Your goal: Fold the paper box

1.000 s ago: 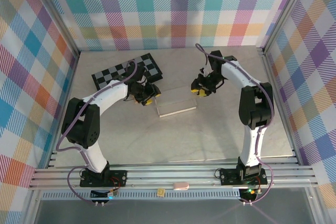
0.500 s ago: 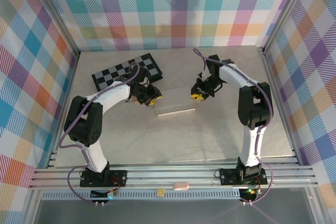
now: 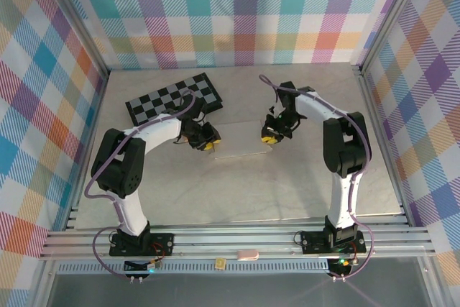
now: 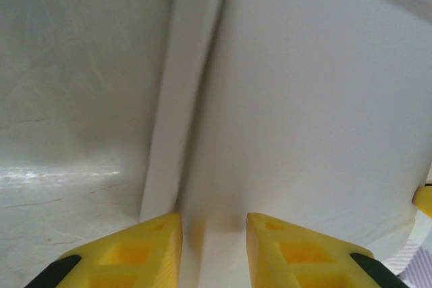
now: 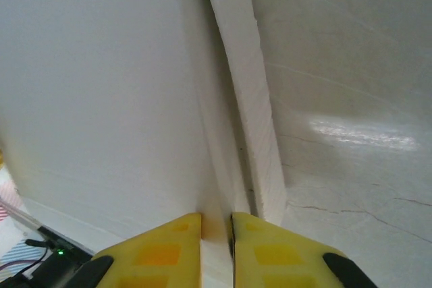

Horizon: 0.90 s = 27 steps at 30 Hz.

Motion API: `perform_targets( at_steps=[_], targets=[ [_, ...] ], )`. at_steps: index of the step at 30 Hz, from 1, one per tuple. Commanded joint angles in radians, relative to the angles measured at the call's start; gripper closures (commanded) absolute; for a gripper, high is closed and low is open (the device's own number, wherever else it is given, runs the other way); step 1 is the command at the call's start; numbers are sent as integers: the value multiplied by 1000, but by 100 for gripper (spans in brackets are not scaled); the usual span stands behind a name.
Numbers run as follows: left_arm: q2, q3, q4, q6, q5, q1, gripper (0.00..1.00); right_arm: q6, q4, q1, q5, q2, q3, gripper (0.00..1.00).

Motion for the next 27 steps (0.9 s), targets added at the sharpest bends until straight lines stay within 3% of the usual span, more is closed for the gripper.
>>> perform_targets(
  at_steps=[1,6,11,18,27],
  targets=[
    [-25,6,-64,64,-55,-10,67,-25,-22,10,77,16,-15,84],
    [-36,61,-148,136,-107,-10,56,-42,-40,17,114,16,-15,83],
    [2,90,-95,166,-67,-9,47,-46,-45,18,114,11,2,82],
    [111,178,-108,217,-63,-9,54,-56,-59,18,111,24,19,81],
    [95,93,-37,200,-61,-9,62,-79,-52,2,82,-21,23,76]
  ],
)
